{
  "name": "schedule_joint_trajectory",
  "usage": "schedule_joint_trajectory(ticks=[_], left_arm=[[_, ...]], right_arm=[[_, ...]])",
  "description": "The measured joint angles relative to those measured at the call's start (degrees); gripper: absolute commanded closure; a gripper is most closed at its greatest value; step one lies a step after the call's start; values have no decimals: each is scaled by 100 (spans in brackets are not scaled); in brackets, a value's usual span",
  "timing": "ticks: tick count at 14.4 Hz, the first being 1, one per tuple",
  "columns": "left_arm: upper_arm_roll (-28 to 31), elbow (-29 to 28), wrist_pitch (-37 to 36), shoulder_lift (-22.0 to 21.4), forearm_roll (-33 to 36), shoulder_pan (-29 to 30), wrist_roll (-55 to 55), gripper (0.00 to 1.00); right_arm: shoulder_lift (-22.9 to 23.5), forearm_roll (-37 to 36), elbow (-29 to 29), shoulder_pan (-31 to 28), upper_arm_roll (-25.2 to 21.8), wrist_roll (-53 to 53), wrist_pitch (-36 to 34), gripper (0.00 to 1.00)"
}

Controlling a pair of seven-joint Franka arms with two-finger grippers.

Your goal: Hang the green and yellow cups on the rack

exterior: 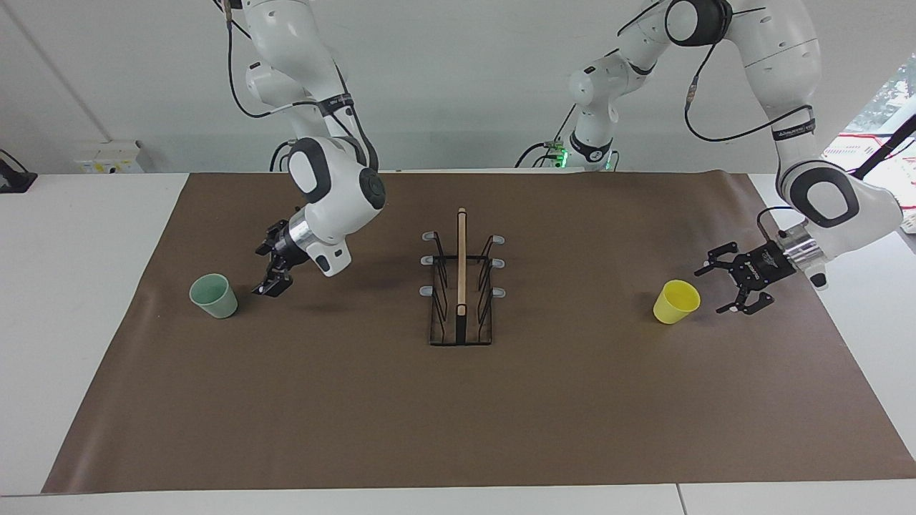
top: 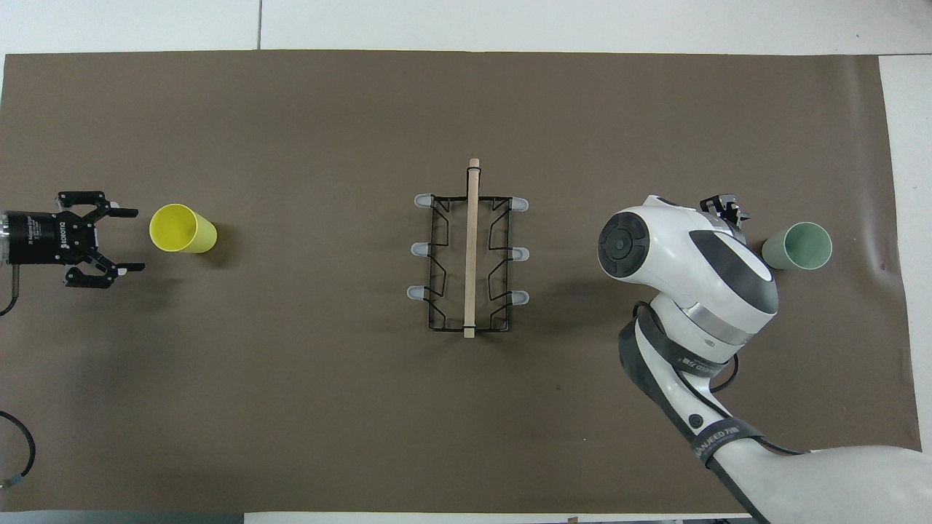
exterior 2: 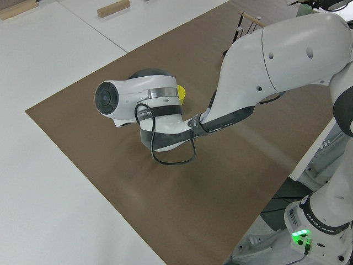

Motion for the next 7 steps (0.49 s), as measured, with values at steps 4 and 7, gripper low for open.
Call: schedule_joint_trajectory(ticks=[4,7], left_arm=[[-47,-653,616,-98,-723,-55,6,0],[-64,-830,997,-176,-1142,-251,9,0]], right_arm=[[202,-52,-288,-65,4,7,209,0],[409,-474,-404,-24,13,402,231,0]])
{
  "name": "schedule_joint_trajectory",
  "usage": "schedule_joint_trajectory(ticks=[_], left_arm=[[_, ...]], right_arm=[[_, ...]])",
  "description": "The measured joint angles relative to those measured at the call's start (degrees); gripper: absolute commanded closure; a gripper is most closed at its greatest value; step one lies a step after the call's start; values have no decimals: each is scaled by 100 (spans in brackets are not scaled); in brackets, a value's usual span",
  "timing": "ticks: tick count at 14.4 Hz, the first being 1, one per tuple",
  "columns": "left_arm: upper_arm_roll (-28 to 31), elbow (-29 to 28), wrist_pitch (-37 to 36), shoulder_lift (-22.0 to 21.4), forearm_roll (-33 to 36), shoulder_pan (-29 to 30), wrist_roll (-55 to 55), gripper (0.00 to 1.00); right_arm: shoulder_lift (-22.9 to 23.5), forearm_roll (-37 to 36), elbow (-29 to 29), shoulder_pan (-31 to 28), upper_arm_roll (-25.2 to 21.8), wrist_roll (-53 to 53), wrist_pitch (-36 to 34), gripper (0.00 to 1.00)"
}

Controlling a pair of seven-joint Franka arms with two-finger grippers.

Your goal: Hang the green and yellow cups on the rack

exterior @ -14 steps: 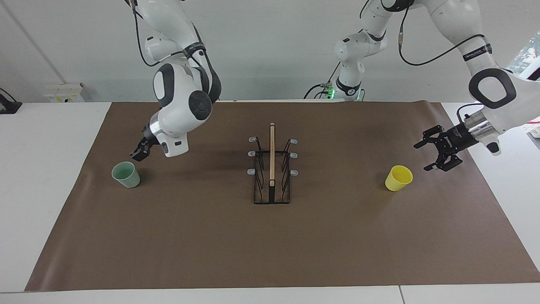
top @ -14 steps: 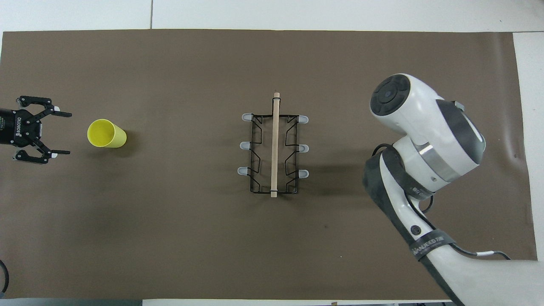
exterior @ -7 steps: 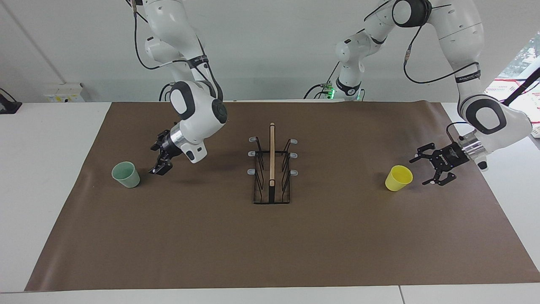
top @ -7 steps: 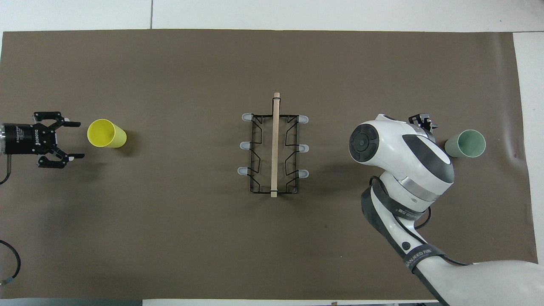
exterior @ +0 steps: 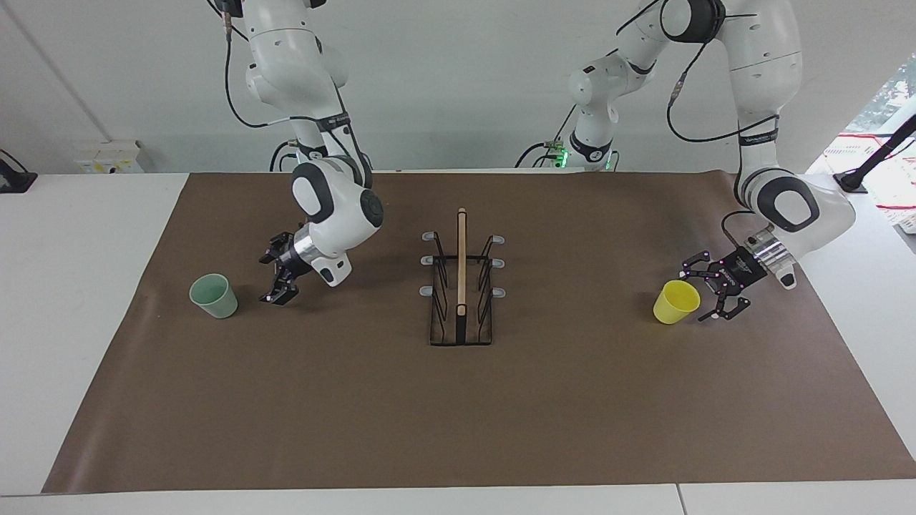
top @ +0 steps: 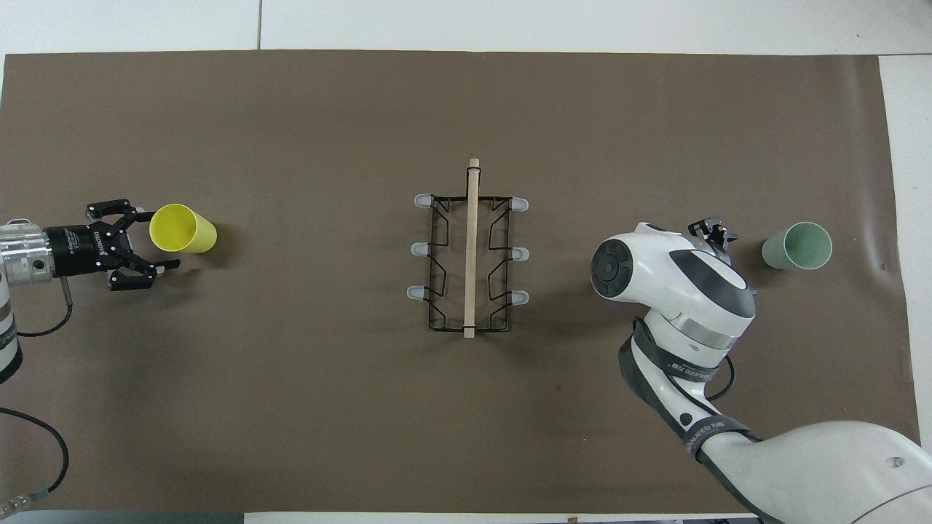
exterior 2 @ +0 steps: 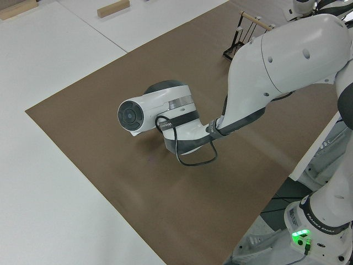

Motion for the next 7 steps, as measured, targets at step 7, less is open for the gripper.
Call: schedule_joint_trajectory(ticks=[7], left_arm=[[-23,-248,873,-27,-754,-637,3,15]], right_arm=[[234,-605,-220,-168,-11,133,339,0]])
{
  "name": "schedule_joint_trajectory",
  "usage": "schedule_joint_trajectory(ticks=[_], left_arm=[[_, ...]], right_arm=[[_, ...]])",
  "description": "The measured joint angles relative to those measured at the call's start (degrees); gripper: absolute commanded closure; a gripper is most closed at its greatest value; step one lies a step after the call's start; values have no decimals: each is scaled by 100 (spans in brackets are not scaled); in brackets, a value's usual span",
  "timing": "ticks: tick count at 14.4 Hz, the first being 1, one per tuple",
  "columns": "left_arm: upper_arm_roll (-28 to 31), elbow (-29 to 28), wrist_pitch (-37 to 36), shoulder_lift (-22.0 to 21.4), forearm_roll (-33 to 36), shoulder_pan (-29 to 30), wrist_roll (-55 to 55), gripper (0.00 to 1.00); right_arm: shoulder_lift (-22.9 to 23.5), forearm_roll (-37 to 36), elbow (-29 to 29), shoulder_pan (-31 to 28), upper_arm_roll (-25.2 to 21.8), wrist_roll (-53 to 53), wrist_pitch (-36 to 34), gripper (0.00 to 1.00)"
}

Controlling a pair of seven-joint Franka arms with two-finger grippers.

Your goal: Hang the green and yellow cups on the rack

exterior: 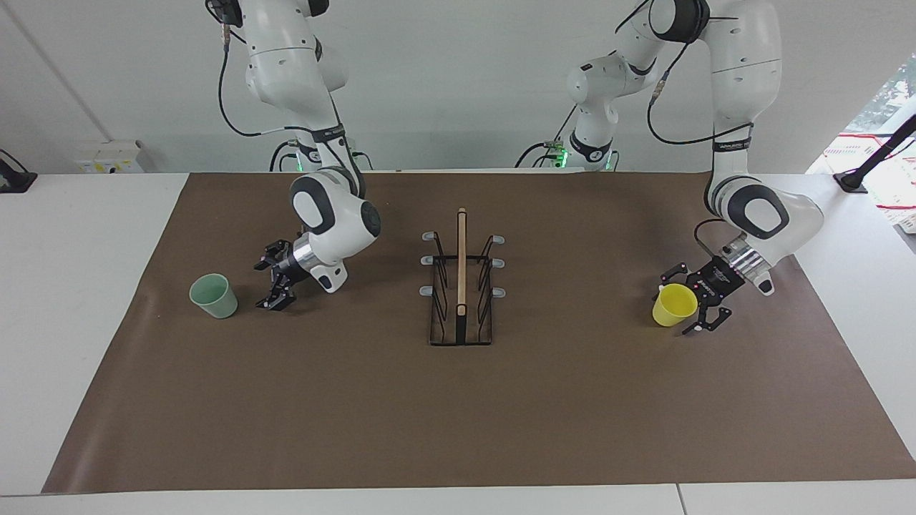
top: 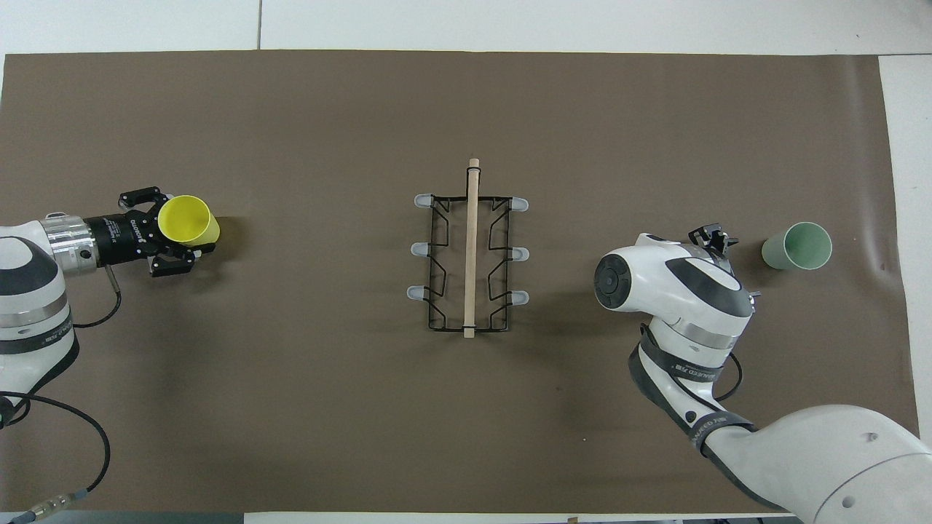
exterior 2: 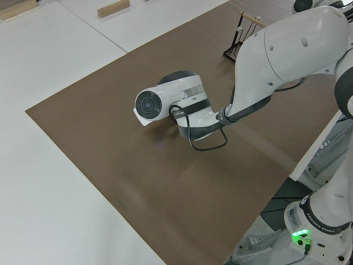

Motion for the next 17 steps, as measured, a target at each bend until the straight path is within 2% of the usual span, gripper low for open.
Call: schedule_joint_trajectory(ticks=[1,2,9,15,17], left_arm=[[-1,-1,112,0,-72,-75,0,79],[-3,-3,236,0,-131,-171,0,100],[-3,230,464,-168,-86,-427,37,100],[-11,299,422,-1179,1768,-1042,-617,100],[-13,345,183,-1429,2357,-1303,-897,100]], right_arm=[[5,-132,-49,-7,0,2,71,0],[8,-238,-96,-41,0,7,150,0],[35,-728,-207,-353,-7,623,303,0],[67,-1432,-218,-584,-9,992,430,0],[79,-1493,-218,-617,-9,1008,468,0]])
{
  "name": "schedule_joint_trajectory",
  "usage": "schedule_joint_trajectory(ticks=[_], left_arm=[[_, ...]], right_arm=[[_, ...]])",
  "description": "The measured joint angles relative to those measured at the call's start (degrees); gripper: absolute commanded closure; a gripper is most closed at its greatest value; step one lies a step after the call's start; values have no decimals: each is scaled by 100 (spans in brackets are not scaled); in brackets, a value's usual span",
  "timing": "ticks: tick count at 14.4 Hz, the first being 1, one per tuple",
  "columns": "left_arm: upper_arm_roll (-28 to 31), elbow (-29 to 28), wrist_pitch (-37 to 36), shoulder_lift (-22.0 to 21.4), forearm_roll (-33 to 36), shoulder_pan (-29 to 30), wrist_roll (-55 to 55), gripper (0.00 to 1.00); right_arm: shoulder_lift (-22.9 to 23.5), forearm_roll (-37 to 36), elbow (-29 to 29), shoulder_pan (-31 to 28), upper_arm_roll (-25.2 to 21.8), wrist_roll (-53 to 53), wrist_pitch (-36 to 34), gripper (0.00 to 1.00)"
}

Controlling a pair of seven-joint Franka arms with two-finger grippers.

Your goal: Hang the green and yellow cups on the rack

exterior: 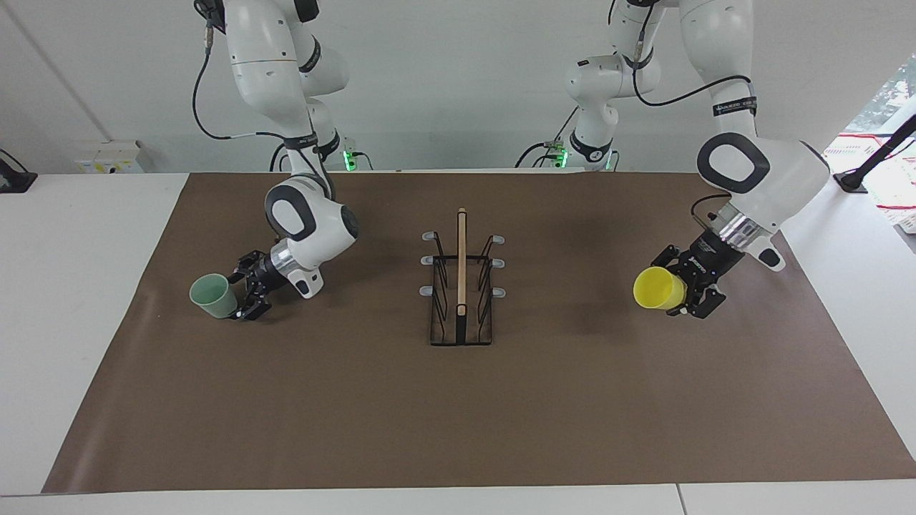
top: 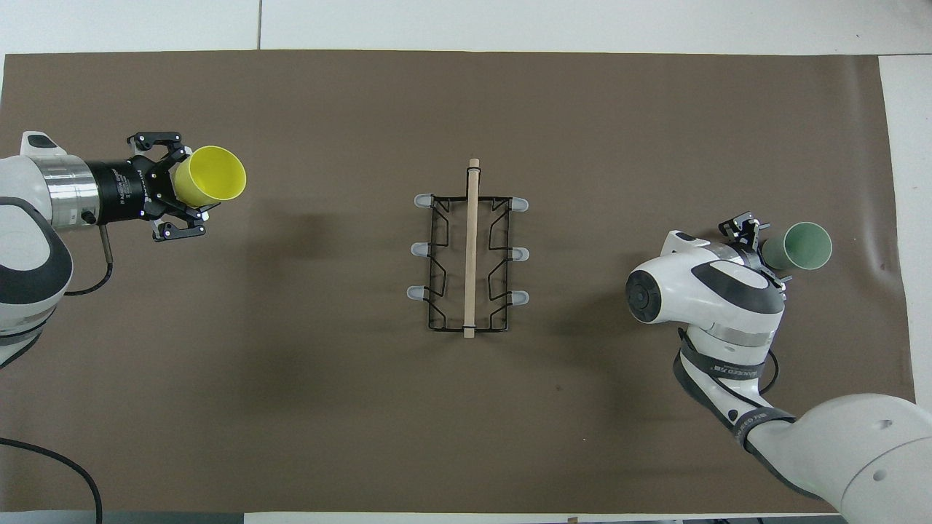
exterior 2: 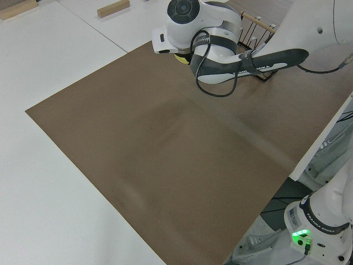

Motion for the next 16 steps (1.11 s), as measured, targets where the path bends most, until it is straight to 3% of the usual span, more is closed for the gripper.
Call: schedule_joint_trajectory(ticks=[5,10,11,12,13,14,15,16], left_arm=[[-14,268,-650,-324,2273,-1047,-705,100],[-42,246,-898,-412,4606,-2467,-2536,100],[-41,241,-997,-421,4981,-2644,-2793,100],[-42,238,-1087,-423,5319,-2807,-3051,100],[-41,224,-1176,-422,5656,-2977,-3325,100],[-41,198,-1270,-417,5981,-3168,-3591,100],[-42,162,-1382,-404,6279,-3397,-3867,100],[-46,132,-1490,-372,6525,-3642,-4130,100]], right_arm=[[10,-206,0,-141,0,225,44,0],[15,-252,-13,-355,-1,304,66,0],[17,-288,-21,-413,-2,325,66,15],[18,-366,-28,-463,-2,392,68,38],[18,-419,-32,-495,-2,524,69,71],[19,-446,-36,-504,-2,692,69,93],[20,-453,-40,-500,-1,842,67,100],[20,-455,-43,-492,-1,950,49,100]])
